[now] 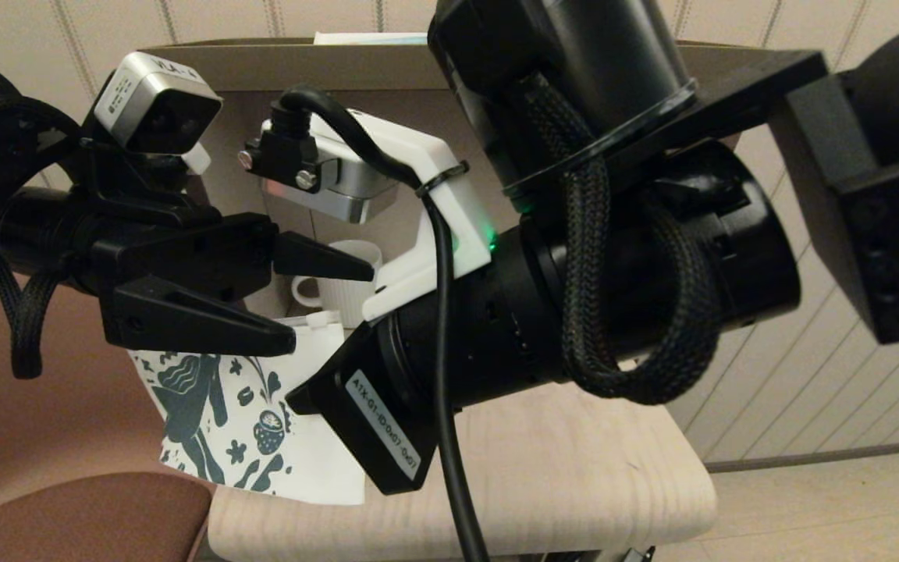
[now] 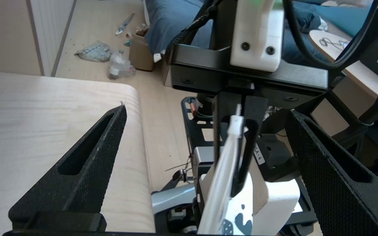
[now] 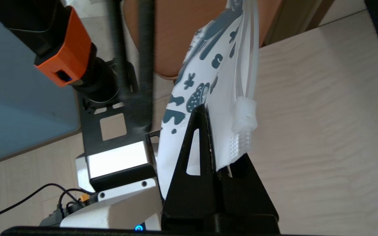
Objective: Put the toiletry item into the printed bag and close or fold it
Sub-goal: Hand it to the other hand
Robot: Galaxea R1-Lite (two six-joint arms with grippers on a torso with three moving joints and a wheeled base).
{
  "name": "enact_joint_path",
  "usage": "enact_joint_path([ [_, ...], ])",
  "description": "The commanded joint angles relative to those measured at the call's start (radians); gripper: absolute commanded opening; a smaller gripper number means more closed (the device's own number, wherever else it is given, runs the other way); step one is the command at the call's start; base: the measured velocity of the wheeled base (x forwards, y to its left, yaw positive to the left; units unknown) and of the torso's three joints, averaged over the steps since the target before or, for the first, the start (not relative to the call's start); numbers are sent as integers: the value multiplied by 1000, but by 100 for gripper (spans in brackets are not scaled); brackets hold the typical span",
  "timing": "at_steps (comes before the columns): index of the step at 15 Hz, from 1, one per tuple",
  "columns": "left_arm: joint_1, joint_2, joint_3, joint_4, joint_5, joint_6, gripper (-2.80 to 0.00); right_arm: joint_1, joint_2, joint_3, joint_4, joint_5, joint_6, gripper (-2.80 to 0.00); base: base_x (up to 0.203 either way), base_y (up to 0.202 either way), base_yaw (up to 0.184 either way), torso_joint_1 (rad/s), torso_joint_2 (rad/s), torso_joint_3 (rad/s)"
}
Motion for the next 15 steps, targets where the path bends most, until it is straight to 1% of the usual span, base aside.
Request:
enact_joint_path([
  [1,0,2,0,4,-5,8,0,1,4,0,3,-12,-3,-280,0,0,0,0,0,0],
  [2,1,1,0,4,1,11,0,-1,6,-1,4,-22,-4,-280,0,0,0,0,0,0],
  [6,3,-3,1,11,14,14,0,-3,-2,1,21,-21,-6,-280,0,0,0,0,0,0],
  [7,3,-9,5,18,18,15,0,-3,-5,0,50,-17,-12,-280,0,0,0,0,0,0],
  [8,1,-12,4,25,20,15,0,-2,-5,-2,82,-5,-43,-280,0,0,0,0,0,0],
  [9,1,-14,2,37,21,15,0,-7,-10,-2,122,22,-106,-280,0,0,0,0,0,0],
  [10,1,-15,-3,50,20,14,0,-18,-21,-2,153,44,-140,-280,0,0,0,0,0,0],
  [11,-1,-11,-16,68,16,12,0,-27,-25,-1,158,54,-141,-280,0,0,0,0,0,0],
  [13,-10,-6,-62,142,15,13,0,-26,-25,-1,142,56,-135,-280,0,0,0,0,0,0],
  [15,-11,1,-83,169,13,14,0,-25,-23,-1,109,55,-107,-280,0,0,0,0,0,0],
])
